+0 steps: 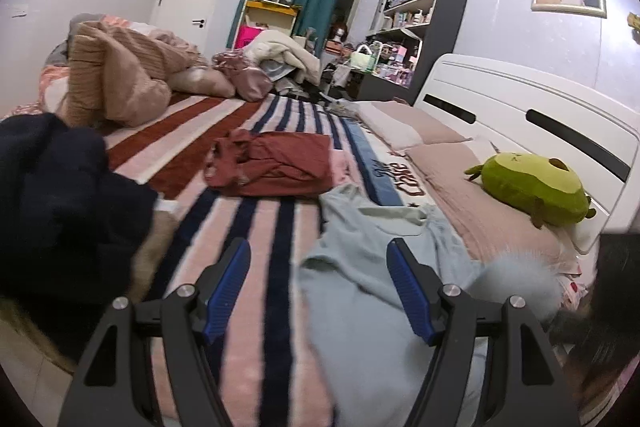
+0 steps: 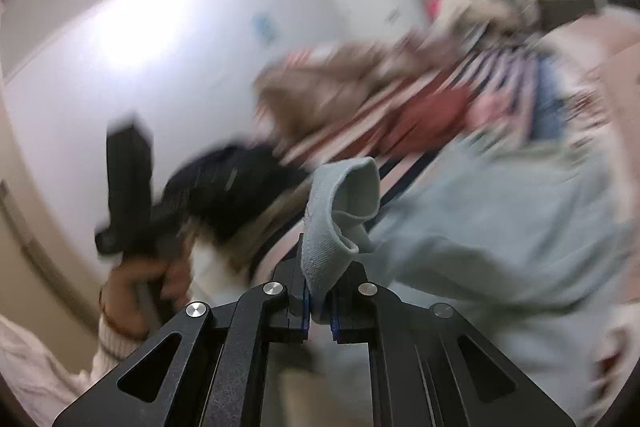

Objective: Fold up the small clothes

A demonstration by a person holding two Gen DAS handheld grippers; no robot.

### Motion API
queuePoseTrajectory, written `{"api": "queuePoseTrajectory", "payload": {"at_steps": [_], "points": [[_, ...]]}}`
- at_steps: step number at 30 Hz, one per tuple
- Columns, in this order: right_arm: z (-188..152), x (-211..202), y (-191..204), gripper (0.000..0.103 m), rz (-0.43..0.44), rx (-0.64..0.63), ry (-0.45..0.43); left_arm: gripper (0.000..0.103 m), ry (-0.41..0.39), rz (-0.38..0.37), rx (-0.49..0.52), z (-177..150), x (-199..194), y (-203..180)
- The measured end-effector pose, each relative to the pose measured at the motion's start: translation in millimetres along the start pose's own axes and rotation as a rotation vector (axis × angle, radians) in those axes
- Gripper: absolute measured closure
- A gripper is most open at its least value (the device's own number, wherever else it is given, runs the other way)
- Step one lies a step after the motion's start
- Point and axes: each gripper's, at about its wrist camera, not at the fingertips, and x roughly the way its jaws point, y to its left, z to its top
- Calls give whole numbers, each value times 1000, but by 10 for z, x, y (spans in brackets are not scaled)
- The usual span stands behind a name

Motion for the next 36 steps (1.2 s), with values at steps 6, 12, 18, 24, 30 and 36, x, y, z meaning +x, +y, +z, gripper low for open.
{"api": "queuePoseTrajectory", "payload": {"at_steps": [6,12,18,24,30,36], "points": [[-493,1023,-61,96,-28,55,299,30,47,7,9,-115,-17,220],[-434,650,-231,56,-21,67,276,29,115,-134,45,-197,211,48],[-137,-256,-965,51,-251,247,52,29,223,-259,80,-337,722,-382],[-226,-474,-2047,51,-445,470,10,62,380,-307,127,-612,1243,-770],[-202,-228,-2404,66,-338,559,16,88,506,-341,155,-895,1518,-954],[-172,-276,-2247,102,-369,467,-21,81,523,-382,261,-946,1458,-1099]]}}
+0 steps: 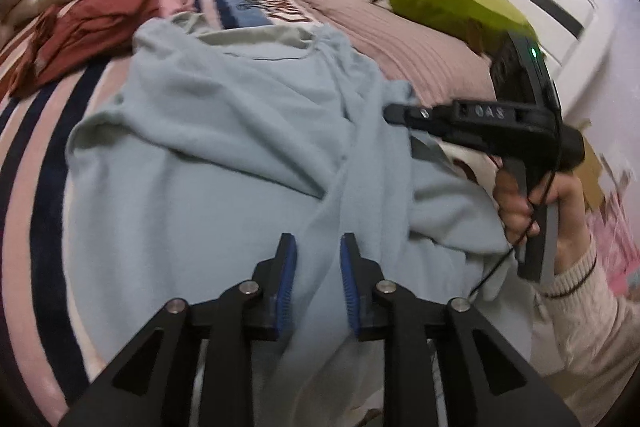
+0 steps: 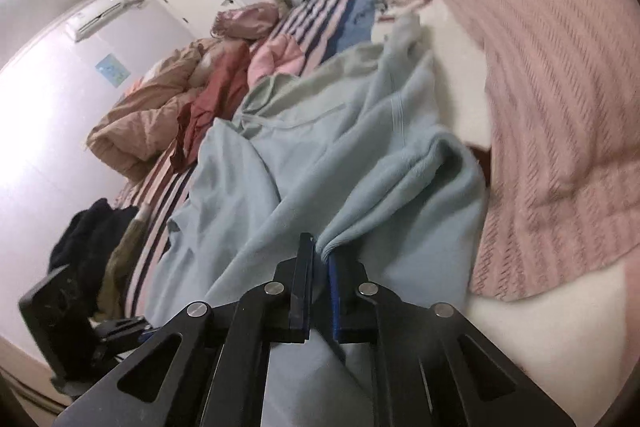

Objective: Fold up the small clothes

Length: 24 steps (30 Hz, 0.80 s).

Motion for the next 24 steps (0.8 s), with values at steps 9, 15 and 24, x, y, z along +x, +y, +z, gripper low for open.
{"api": "queuePoseTrajectory", "payload": {"at_steps": [9,15,24], "points": [[-70,-193,-96,102,-72,15,-47,77,23,33,65,52,83,-88],[-108,-205,-139,102,-113,18,-46,59,-5,19,27,107,60,-6],[-132,-346,-278,103,-143,55,-83,67,19,-96,-16,223,224,4]]}}
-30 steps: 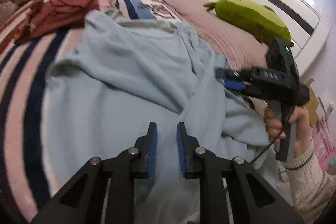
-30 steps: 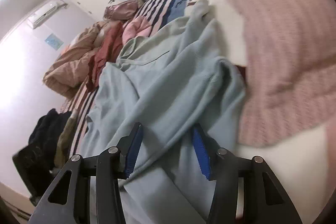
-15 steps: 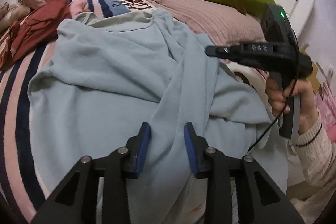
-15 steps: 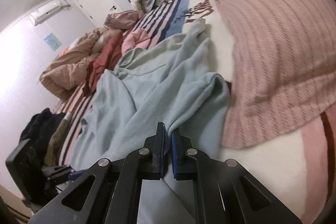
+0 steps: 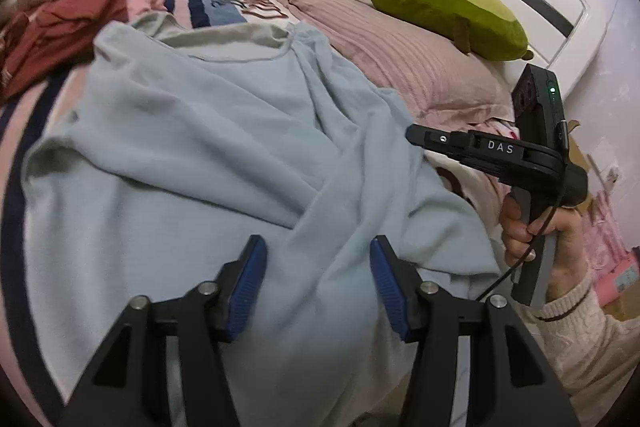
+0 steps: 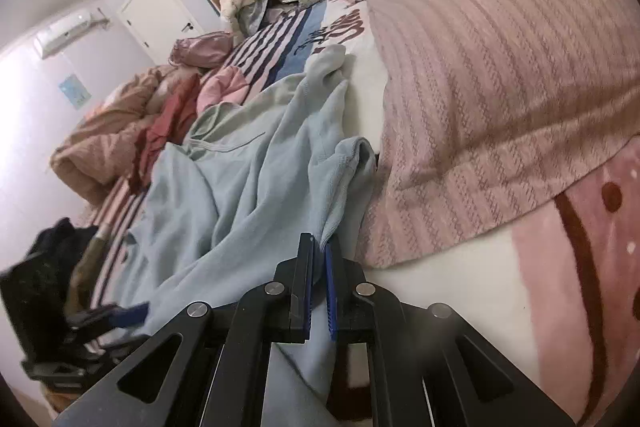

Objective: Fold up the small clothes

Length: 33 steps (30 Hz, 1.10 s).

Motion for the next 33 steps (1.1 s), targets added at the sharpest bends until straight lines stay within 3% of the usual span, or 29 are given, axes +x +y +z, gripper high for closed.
{"api": "queuePoseTrajectory", "payload": {"at_steps": [1,4,8,10,12,17,20,21,22,23,24,25,28,31,33], "points": [[3,-8,-2,103,15,-4,3,87,9,-22,-1,-15,11,-19],[13,-50,20,103,22,-20,0,99,4,3,9,-30,-17,-84],[22,-44,28,103,29,-19,8,99,-91,-4,-18,30,-286,-76],[21,-32,37,103,39,-18,14,100,-117,28,-15,55,-384,-69],[16,-16,62,103,46,-19,21,101,-114,113,9,58,-428,-58],[-17,26,88,103,4,-40,39,101,-73,236,-38,-50,-408,133],[-4,-49,90,99,36,-57,60,101,-71,220,-56,-142,-449,229],[4,-104,93,99,50,-68,62,92,-88,207,-69,-164,-518,265],[10,-197,100,98,69,-91,65,73,-102,205,-80,-189,-601,306],[12,-285,102,93,82,-115,71,63,-118,223,-88,-214,-709,342],[5,-376,105,80,90,-141,85,51,-127,236,-87,-238,-783,354],[-22,-466,97,69,91,-169,106,49,-129,241,-83,-264,-854,369],[-163,-607,28,68,89,-219,197,41,-118,210,-118,-421,-1018,437],[-384,-610,-83,66,124,-210,308,41,-93,176,-185,-616,-1064,545],[-541,-580,-106,66,153,-229,361,41,-71,210,-205,-759,-1060,567]]}}
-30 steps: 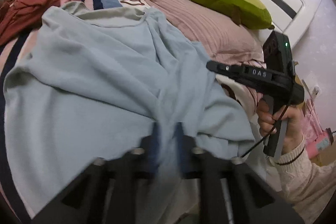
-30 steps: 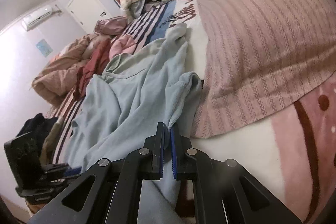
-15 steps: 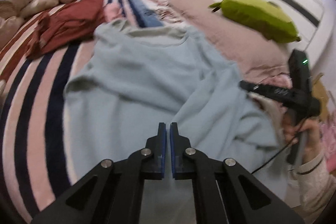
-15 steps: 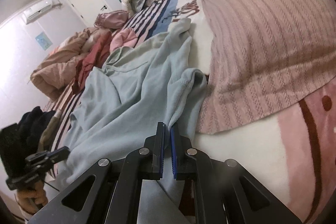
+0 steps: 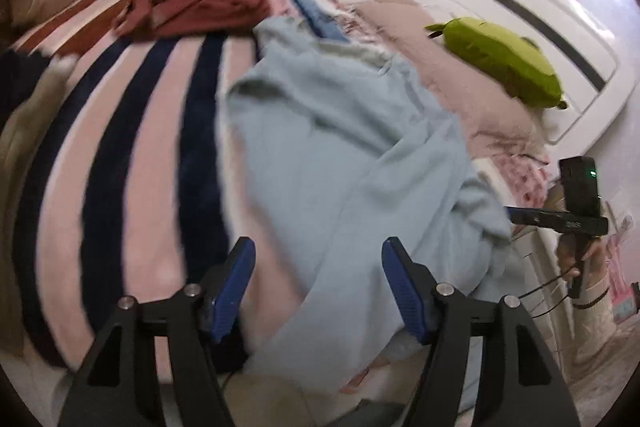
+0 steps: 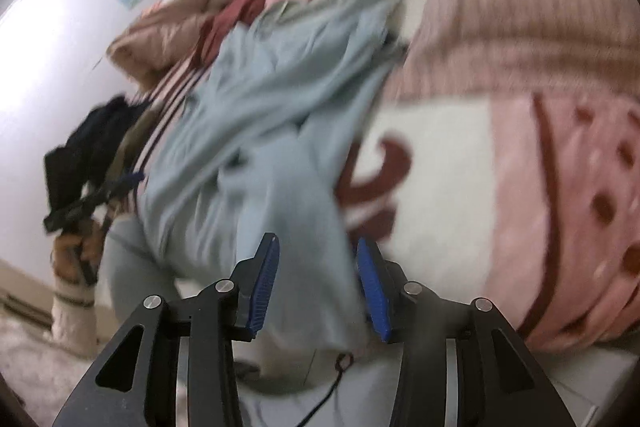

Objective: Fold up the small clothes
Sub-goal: 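Grasp the sweater hem with the right tool while the left tool grasps it too, lifting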

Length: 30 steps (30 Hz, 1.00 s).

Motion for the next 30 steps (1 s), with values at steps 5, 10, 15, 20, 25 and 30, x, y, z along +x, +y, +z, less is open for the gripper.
{"api": "queuePoseTrajectory", "payload": {"at_steps": [5,10,15,20,25,30], "points": [[-121,233,113,64,55,-35,49,41,39,-9,-59,-249,28,106],[-83,365,355,41,40,-94,35,41,68,-131,-66,-360,144,-29],[-156,478,676,60,-199,-214,-32,40,54,-57,-31,-373,267,-299],[-210,424,691,93,-257,-203,-126,74,39,81,16,-398,305,-484],[-183,249,623,95,-115,-136,-176,92,8,22,8,-405,162,-498],[-198,-61,662,95,-11,-105,-243,93,-97,-54,-8,-342,-250,-509]]}}
